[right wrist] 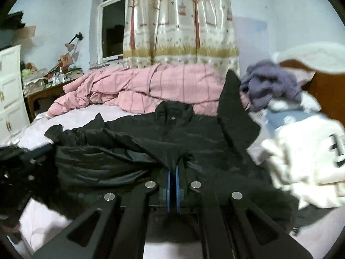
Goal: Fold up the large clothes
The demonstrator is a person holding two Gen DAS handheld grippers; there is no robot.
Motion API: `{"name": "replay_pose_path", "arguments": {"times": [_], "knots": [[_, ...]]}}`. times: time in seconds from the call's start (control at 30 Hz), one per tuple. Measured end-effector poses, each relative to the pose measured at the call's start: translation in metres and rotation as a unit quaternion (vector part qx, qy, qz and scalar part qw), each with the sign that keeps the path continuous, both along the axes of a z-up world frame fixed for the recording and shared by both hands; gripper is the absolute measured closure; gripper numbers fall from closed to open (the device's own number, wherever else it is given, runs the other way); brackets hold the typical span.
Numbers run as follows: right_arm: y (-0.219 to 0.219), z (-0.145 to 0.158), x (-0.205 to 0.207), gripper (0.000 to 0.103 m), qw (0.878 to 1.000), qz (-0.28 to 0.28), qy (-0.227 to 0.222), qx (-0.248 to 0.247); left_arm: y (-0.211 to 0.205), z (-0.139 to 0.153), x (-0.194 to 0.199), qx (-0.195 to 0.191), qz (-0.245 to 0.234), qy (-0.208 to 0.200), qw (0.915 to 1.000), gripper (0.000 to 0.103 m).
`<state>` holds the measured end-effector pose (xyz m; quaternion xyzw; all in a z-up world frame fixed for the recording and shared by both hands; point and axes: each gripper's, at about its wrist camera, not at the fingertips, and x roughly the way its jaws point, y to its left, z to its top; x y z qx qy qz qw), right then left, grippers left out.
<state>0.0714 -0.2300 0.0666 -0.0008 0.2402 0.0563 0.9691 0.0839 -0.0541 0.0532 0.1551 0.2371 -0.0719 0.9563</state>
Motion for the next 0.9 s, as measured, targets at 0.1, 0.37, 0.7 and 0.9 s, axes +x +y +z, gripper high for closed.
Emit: {"name": "replay_pose_path", "arguments": {"times": [0.1, 0.37, 0.7, 0.9], "knots": [[0.0, -0.036, 0.03, 0.1, 1.0, -0.004, 0.03, 0.002, 0.0, -0.031, 0.024, 0.01, 0.006, 0.031, 0.9995, 0.1], [-0.009, -0.078, 0.05, 0.078, 0.996, -0.009, 0.077, 0.034, 0.015, -0.063, 0.04, -0.018, 0.008, 0.047, 0.9987, 0.053], [-0.044, -0.037, -0.03, 0.015, 0.992, -0.093, -0.061, 0.058, 0.058, -0.008, -0.028, -0.073, 0.013, -0.091, 0.993, 0.01], [-0.05, -0.048, -0.034, 0.015, 0.998, -0.058, 0.0, 0.008, 0.086, -0.014, -0.04, -0.051, 0.052, -0.069, 0.9949, 0.009]]}}
